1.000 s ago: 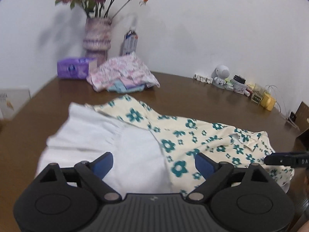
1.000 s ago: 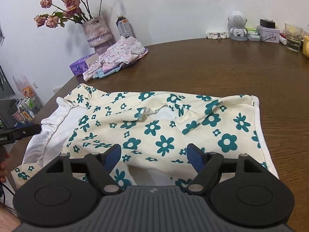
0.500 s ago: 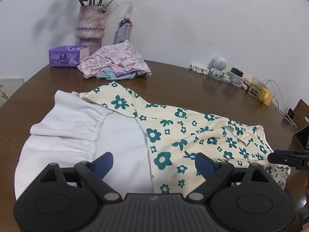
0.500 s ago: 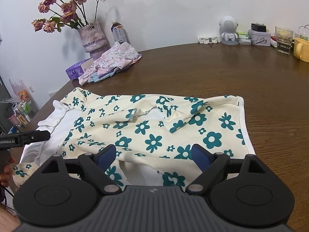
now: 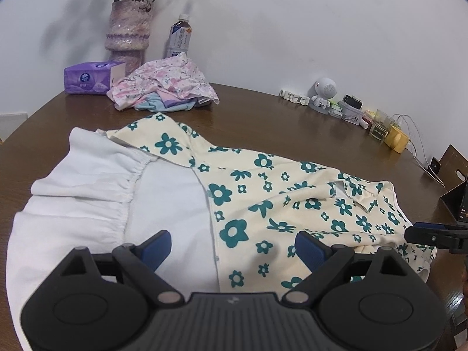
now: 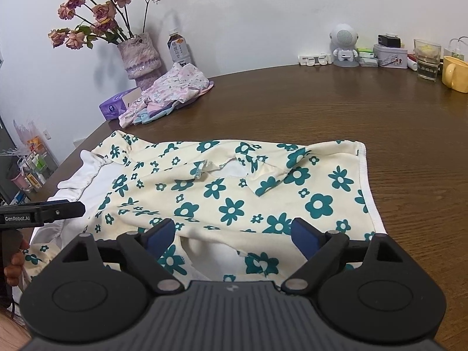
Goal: Fold clothes
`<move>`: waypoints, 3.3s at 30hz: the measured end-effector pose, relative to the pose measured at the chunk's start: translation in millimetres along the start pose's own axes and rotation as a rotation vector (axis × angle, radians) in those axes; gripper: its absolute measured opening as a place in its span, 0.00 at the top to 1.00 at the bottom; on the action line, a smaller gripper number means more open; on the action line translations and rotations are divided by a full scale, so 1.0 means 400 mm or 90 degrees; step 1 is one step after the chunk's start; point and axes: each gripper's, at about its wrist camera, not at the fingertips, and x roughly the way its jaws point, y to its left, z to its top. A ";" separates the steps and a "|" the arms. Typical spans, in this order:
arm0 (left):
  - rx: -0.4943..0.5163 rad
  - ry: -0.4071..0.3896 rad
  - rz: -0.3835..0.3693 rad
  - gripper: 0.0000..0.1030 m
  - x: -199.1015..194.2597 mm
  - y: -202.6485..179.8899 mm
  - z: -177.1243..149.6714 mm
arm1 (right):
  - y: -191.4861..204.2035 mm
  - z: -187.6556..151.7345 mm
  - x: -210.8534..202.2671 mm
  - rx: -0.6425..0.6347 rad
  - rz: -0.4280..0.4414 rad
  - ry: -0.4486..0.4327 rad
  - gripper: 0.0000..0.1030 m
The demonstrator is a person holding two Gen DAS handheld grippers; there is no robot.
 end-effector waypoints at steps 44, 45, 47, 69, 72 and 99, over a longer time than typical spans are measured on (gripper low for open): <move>0.060 0.153 -0.024 0.19 0.168 -0.025 0.237 | 0.042 0.182 0.163 -0.022 0.100 0.085 0.48; 0.056 0.158 -0.013 0.19 0.186 -0.013 0.244 | 0.045 0.193 0.188 -0.023 0.096 0.101 0.51; 0.044 0.169 0.000 0.25 0.222 0.009 0.254 | 0.033 0.206 0.233 0.016 0.095 0.123 0.54; -0.011 0.120 -0.084 0.84 0.279 0.079 0.269 | -0.026 0.312 0.378 0.108 0.048 0.131 0.96; 0.009 0.113 -0.099 0.69 0.249 0.077 0.281 | -0.030 0.291 0.374 0.117 0.049 0.150 0.85; 0.180 0.085 -0.028 0.91 0.347 0.138 0.336 | -0.047 0.323 0.388 0.136 0.026 0.114 0.97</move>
